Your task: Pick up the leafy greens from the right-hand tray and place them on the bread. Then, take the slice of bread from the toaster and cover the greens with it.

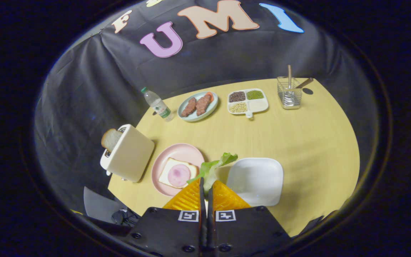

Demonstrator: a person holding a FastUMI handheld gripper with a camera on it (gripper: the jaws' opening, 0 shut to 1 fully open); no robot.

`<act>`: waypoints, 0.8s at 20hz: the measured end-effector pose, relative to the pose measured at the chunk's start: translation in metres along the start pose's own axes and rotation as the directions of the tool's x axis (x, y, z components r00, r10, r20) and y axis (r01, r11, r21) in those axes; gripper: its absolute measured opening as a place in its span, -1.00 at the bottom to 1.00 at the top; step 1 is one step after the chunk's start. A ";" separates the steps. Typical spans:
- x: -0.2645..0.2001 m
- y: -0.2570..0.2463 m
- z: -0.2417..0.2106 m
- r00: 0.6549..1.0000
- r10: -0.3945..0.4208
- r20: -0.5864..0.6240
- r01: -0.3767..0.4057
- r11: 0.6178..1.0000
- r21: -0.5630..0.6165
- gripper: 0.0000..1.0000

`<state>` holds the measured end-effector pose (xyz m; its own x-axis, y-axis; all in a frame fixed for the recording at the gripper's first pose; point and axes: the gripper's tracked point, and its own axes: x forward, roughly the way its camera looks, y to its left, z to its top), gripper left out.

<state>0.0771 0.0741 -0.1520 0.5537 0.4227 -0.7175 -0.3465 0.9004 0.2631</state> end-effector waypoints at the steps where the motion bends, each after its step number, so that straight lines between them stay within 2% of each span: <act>1: 0.002 0.011 0.004 1.000 0.020 0.002 -0.020 1.000 0.001 -0.94; 5: 0.022 0.050 0.010 0.996 0.086 -0.007 -0.086 0.996 0.000 -0.93; 12: 0.079 0.106 -0.012 0.982 0.171 -0.080 -0.170 0.985 0.027 -0.93; 16: 0.107 0.111 -0.033 0.980 0.146 -0.138 -0.147 0.989 0.005 -0.93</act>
<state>0.0732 0.2159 -0.2208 0.3875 0.5312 -0.7534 -0.4202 0.8292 0.3685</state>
